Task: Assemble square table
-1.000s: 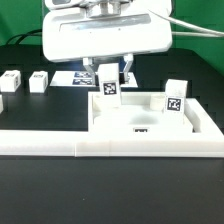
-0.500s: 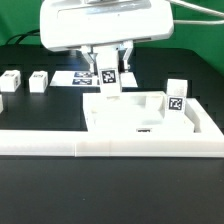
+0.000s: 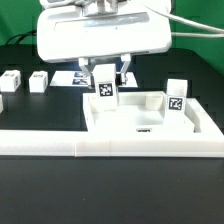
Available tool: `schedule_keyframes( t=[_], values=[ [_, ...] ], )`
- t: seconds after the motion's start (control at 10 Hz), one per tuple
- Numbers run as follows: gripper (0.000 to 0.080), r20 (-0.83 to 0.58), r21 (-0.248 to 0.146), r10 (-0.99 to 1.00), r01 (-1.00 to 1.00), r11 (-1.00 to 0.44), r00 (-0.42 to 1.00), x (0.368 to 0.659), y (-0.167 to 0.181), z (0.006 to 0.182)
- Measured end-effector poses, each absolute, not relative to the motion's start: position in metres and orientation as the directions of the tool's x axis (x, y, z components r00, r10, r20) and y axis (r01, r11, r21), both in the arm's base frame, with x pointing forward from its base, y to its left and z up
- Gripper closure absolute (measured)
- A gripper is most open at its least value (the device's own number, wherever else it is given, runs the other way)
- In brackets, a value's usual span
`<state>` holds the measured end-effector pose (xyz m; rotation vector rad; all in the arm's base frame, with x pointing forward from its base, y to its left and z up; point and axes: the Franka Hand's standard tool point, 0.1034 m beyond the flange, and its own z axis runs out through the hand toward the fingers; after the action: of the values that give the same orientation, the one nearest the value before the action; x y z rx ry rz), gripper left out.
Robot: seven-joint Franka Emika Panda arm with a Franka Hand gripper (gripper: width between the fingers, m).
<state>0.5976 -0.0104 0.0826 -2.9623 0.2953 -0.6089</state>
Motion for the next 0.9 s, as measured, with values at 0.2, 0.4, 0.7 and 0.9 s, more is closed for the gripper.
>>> schedule_keyframes(
  t=[0.2, 0.4, 0.7, 0.9],
  values=[
    [0.0509, 0.381, -0.138, -0.211, -0.170, -0.976, 0.900, 0.599, -0.012, 0.082],
    [0.0509, 0.388, -0.131, -0.215, -0.177, -0.975, 0.896, 0.599, -0.017, 0.080],
    [0.0509, 0.386, -0.123, -0.218, -0.184, -0.975, 0.897, 0.597, -0.020, 0.070],
    [0.0509, 0.418, -0.108, -0.213, -0.184, -0.977, 0.883, 0.601, -0.016, 0.069]
  ],
)
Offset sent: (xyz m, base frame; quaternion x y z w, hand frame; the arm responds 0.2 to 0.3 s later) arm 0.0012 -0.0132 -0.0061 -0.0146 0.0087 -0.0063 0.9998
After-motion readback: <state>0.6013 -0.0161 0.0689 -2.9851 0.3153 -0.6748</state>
